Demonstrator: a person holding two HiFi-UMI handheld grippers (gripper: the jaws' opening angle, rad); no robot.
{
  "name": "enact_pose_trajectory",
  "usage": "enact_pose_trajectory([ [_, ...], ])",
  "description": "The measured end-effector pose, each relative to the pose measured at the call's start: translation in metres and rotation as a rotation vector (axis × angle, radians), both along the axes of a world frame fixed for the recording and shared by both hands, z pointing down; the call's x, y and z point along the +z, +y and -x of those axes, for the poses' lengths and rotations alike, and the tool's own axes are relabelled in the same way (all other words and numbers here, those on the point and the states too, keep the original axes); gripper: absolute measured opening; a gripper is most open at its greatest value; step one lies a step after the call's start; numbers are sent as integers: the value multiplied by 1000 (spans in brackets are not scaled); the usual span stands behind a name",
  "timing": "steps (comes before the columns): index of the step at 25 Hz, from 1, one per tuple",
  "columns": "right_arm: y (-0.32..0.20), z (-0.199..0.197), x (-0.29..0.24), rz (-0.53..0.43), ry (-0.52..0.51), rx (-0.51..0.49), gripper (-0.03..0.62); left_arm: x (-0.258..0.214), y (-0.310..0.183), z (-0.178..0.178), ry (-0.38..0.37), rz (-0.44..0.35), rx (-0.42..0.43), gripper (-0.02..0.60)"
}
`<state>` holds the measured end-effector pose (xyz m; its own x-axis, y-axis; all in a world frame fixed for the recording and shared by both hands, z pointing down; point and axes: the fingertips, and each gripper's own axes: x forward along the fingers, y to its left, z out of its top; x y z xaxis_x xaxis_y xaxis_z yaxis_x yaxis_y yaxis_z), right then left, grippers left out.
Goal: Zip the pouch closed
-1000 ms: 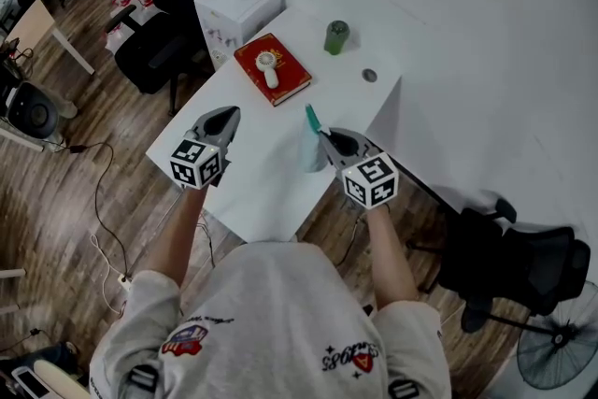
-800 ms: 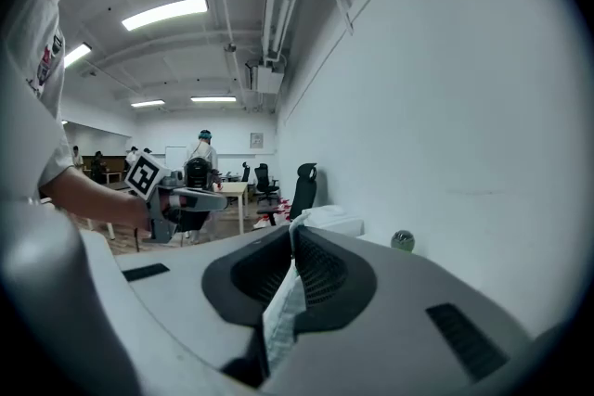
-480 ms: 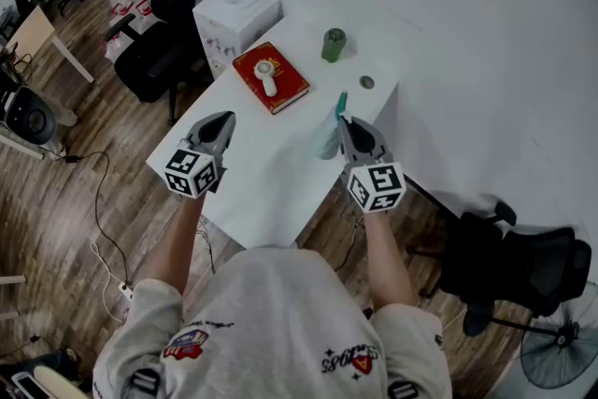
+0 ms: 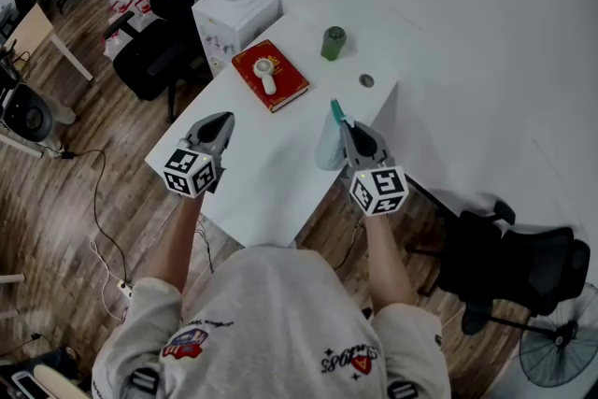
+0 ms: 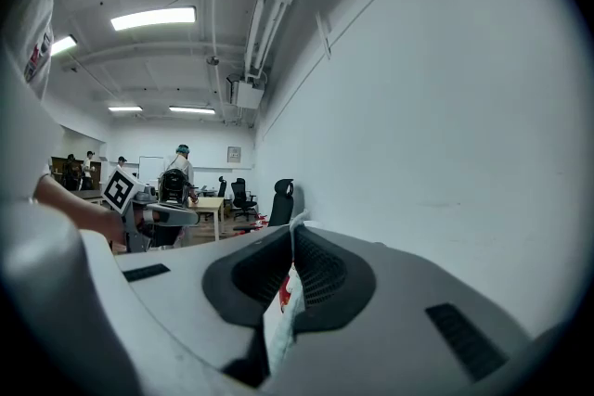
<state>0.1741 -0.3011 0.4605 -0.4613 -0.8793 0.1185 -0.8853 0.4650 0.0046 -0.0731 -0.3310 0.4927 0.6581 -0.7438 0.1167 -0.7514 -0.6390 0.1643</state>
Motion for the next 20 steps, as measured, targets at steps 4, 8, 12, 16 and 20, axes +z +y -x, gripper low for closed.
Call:
enact_pose_trajectory([
  [4, 2, 6, 1, 5, 1, -28, 14, 2, 2, -3, 3, 7, 9, 6],
  [8, 2, 11, 3, 6, 12, -45, 15, 7, 2, -3, 7, 19, 9, 5],
  [12, 2, 13, 7, 10, 14, -54, 15, 12, 3, -1, 9, 30, 6, 5],
  [16, 3, 14, 8, 22, 16, -57, 15, 14, 3, -3, 11, 38, 13, 5],
  [20, 6, 15, 13, 30, 17, -64, 15, 18, 6, -3, 8, 45, 20, 5],
])
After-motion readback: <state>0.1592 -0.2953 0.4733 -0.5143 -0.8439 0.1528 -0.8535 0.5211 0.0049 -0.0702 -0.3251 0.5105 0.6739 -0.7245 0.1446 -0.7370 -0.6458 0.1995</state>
